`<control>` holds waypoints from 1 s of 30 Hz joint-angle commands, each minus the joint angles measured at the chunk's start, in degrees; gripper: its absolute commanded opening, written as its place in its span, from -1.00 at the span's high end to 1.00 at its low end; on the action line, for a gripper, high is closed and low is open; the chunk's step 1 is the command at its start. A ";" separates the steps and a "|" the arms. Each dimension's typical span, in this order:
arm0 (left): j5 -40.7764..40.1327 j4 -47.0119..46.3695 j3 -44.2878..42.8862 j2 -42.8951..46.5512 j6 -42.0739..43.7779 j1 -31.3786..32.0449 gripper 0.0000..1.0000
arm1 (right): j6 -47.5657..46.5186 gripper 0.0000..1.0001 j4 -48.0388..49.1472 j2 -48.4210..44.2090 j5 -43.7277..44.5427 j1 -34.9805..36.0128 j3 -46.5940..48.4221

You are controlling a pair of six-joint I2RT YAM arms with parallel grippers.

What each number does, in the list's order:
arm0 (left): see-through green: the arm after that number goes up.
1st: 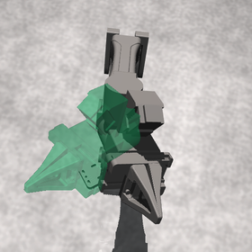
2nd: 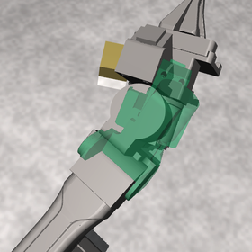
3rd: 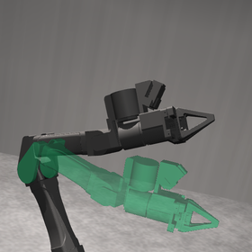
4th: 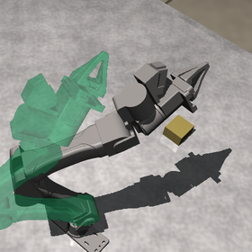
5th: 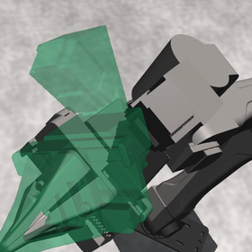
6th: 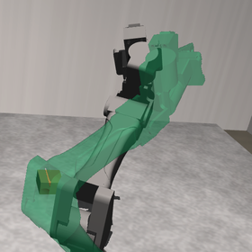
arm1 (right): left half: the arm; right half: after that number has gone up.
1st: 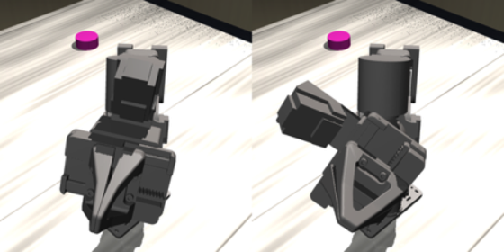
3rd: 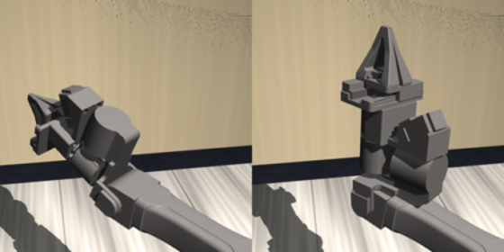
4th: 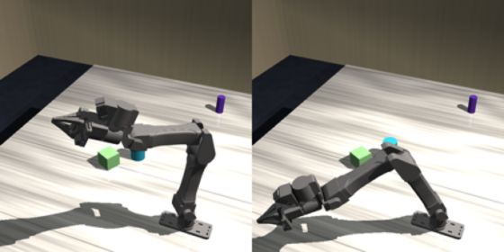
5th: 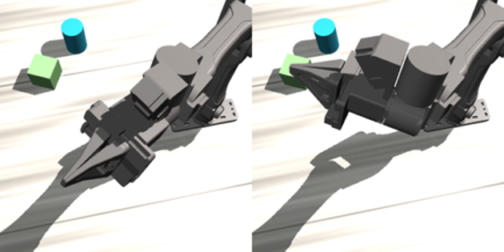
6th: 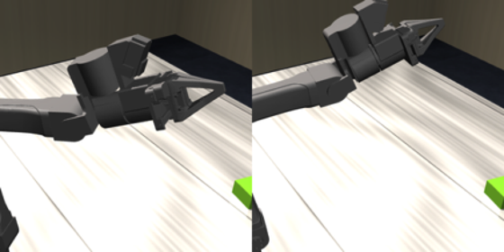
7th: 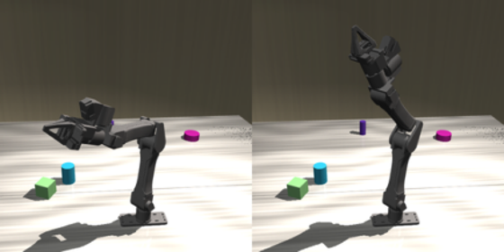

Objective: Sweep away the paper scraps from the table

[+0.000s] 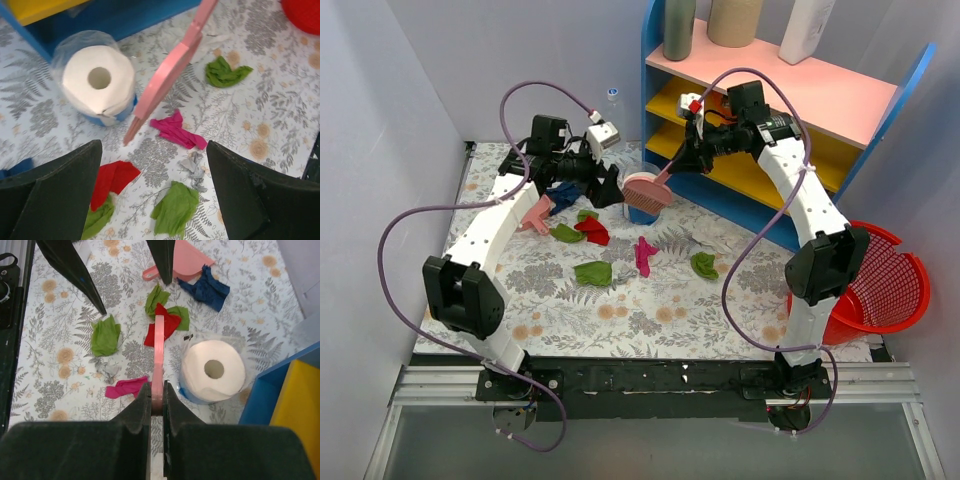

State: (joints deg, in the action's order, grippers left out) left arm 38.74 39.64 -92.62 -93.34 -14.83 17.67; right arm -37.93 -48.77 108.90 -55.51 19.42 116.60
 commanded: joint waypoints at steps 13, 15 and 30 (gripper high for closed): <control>11.18 -2.11 -0.28 -4.92 5.07 0.43 -0.15 | -8.56 0.97 -2.12 -2.12 0.31 7.56 3.73; 11.70 -0.88 -0.37 -5.10 5.86 0.43 0.06 | -7.86 0.97 -1.42 -2.29 0.40 7.83 3.38; 6.45 11.16 -8.72 -9.76 16.04 0.61 1.00 | -13.48 0.01 -11.25 1.05 8.66 9.50 6.10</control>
State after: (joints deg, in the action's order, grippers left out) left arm 51.03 48.69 -98.41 -103.94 -2.70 19.25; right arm -46.50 -52.27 109.73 -48.93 27.31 120.03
